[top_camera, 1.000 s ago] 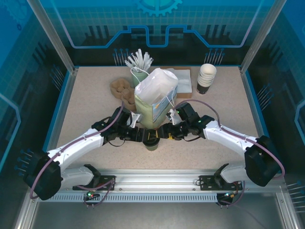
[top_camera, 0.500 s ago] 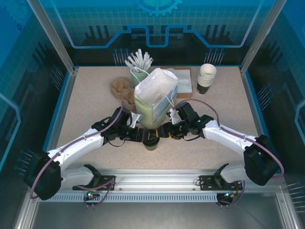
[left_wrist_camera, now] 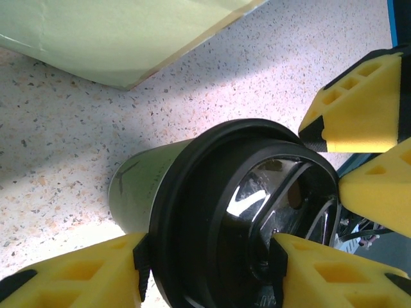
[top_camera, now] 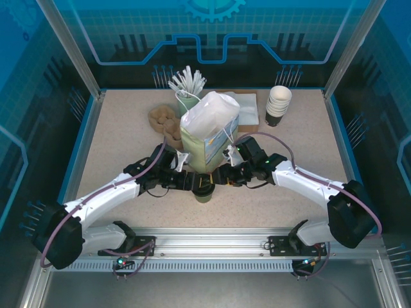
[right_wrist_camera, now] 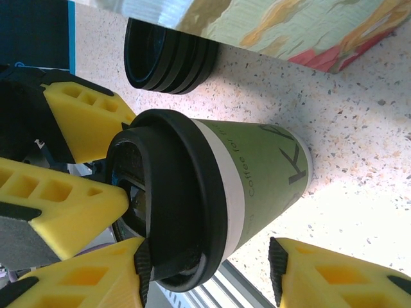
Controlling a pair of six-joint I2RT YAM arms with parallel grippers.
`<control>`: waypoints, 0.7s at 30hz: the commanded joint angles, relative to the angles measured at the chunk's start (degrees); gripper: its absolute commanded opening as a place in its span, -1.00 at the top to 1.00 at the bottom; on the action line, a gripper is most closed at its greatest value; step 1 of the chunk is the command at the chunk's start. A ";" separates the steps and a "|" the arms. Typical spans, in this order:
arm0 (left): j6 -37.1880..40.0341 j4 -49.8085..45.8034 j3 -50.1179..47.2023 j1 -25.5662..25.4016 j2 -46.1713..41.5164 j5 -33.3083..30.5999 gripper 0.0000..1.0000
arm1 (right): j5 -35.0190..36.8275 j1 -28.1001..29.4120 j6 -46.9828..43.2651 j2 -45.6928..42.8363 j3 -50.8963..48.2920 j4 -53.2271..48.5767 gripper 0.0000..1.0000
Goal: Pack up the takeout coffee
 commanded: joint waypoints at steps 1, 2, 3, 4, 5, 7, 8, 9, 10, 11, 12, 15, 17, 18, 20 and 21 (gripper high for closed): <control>-1.15 1.72 -1.13 0.22 0.17 1.03 -0.04 | 2.85 0.75 -0.82 0.92 0.08 -3.41 -0.03; -1.23 1.80 -1.29 0.23 0.17 1.07 -0.03 | 2.90 0.73 -0.86 0.90 0.07 -3.49 -0.03; -1.35 1.96 -1.50 0.22 0.24 1.07 -0.02 | 3.00 0.71 -0.75 0.97 0.01 -3.57 -0.02; -1.40 2.06 -1.64 0.21 0.28 1.07 -0.02 | 3.09 0.71 -0.65 1.06 -0.08 -3.66 -0.01; -1.50 2.14 -1.82 0.23 0.31 1.07 -0.01 | 3.19 0.78 -0.49 1.19 -0.12 -3.67 -0.01; -1.60 2.33 -2.16 0.23 0.27 1.16 0.00 | 3.18 0.74 -0.30 1.48 -0.19 -3.75 0.00; -1.66 2.41 -2.32 0.28 0.32 1.14 0.00 | 3.22 0.78 -0.21 1.57 -0.26 -3.69 0.01; -1.75 2.48 -2.45 0.29 0.20 1.14 0.01 | 3.24 0.77 -0.21 1.67 -0.34 -3.65 0.01; -1.83 2.50 -2.62 0.23 0.18 1.15 0.01 | 3.32 0.76 -0.12 1.66 -0.31 -3.58 0.01; -1.92 2.58 -2.79 0.24 0.17 1.16 0.01 | 3.35 0.70 -0.17 1.71 -0.47 -3.54 0.02; -1.96 2.69 -2.98 0.24 0.13 1.07 0.02 | 3.44 0.75 -0.03 1.67 -0.59 -3.58 0.02; -2.17 2.81 -3.41 0.23 0.10 1.07 0.03 | 3.53 0.72 -0.10 1.73 -0.89 -3.56 0.03; -2.27 2.94 -3.72 0.26 0.09 1.07 0.03 | 3.67 0.76 -0.03 1.67 -1.09 -3.56 0.04; -2.36 3.04 -3.85 0.29 0.09 1.07 0.04 | 3.71 0.69 -0.03 1.66 -1.22 -3.57 0.04; -2.50 3.23 -4.11 0.27 0.09 1.07 0.05 | 3.70 0.75 -0.07 1.66 -1.41 -3.50 0.05; -2.62 3.29 -4.21 0.27 0.09 1.12 0.04 | 3.79 0.74 -0.03 1.63 -1.64 -3.49 0.05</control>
